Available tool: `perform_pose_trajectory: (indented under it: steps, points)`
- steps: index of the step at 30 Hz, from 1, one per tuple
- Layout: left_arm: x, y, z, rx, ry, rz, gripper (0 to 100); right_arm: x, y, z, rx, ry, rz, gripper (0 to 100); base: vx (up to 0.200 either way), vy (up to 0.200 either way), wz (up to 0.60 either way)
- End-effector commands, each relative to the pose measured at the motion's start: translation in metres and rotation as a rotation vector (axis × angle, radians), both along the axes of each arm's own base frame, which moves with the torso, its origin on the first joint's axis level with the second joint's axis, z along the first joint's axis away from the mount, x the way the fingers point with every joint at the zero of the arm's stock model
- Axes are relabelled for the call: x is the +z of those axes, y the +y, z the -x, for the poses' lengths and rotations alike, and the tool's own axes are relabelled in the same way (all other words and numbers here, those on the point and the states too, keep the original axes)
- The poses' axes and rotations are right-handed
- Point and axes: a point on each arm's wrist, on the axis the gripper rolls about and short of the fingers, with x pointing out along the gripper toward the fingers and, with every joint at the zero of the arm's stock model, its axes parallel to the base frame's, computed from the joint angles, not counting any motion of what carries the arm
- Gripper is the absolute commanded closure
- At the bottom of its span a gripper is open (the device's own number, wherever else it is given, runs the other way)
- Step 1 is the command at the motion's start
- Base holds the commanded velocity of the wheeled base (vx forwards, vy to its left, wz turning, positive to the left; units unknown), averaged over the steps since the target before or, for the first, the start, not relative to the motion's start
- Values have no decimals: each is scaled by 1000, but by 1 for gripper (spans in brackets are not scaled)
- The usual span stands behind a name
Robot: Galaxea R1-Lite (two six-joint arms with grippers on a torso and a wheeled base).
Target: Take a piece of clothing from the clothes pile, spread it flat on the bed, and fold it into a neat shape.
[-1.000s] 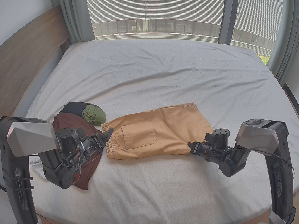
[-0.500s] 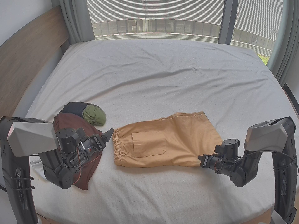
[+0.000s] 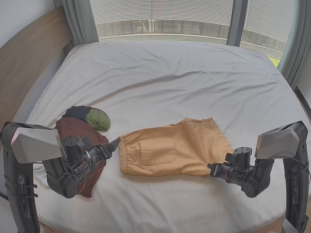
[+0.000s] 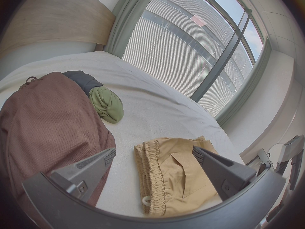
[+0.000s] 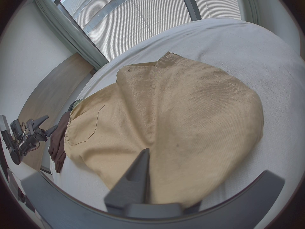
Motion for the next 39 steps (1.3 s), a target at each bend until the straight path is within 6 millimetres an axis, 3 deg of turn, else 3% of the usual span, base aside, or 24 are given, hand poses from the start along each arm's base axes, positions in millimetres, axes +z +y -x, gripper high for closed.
perform_pose_trajectory:
  steps: [1,7,14,17,22,30,39]
  points:
    - [-7,-3,2,-14,21,-4,0,-1,1,1,3,3,0,0,0,0,0]
    - [-6,-3,2,-6,21,4,0,-3,1,9,10,38,13,0,0,0,0]
    - [-16,-6,4,-13,57,2,0,-7,7,35,133,85,73,0,0,0,0]
    - [-24,-10,4,-22,87,24,0,2,12,44,191,86,51,0,0,0,0]
    - [-18,-26,4,-1,110,179,0,13,18,58,273,66,13,0,0,0,0]
    - [-23,-27,10,-14,142,177,0,26,22,60,292,-10,-12,0,0,0,0]
    - [-53,-31,14,-14,230,155,0,35,21,53,286,-76,-40,0,0,0,0]
